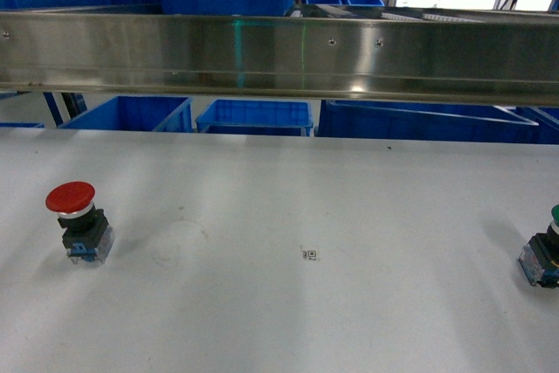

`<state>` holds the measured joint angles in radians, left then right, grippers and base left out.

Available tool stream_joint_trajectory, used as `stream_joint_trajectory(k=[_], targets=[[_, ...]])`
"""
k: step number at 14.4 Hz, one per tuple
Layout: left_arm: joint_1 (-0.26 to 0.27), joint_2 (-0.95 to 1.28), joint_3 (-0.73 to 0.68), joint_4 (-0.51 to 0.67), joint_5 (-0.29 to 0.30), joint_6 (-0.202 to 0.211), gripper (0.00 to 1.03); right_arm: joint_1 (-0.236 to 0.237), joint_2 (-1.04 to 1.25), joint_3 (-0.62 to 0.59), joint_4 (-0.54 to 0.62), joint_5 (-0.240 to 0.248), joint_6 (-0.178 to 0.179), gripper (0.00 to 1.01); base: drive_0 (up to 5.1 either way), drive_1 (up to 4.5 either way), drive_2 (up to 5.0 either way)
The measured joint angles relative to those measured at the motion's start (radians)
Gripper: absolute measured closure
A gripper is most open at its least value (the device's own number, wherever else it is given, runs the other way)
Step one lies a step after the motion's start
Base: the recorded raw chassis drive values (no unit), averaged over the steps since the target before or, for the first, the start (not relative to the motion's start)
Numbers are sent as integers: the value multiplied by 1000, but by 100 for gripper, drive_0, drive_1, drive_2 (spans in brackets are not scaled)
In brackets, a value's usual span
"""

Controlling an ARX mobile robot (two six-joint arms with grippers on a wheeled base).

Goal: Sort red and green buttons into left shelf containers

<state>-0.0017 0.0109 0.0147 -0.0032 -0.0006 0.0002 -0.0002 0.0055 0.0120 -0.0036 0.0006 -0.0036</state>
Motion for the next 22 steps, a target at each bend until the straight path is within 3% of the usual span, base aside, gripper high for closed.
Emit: stream_joint_trajectory(k=[17, 18, 19, 20, 21, 22], targets=[[0, 0, 0, -2, 1, 0, 5, 0, 0, 0, 0, 0, 0, 3, 0, 0, 0], [22, 6, 2, -33, 69, -12, 5, 2, 14, 9, -51, -27, 27, 3, 0, 0, 0], [53, 76, 9, 10, 132, -33, 5, 69, 124, 24, -16, 14, 83, 3, 0, 0, 0], [65, 222, 56, 93, 163, -61, 5, 152, 306, 53, 134, 33, 124, 3, 0, 0, 0], [63, 417, 148, 218, 197, -104, 5, 150, 552, 143, 322, 37, 142, 3, 0, 0, 0], [68, 604, 243, 318, 239, -123, 5, 142, 764, 253, 455, 88, 144, 3, 0, 0, 0]])
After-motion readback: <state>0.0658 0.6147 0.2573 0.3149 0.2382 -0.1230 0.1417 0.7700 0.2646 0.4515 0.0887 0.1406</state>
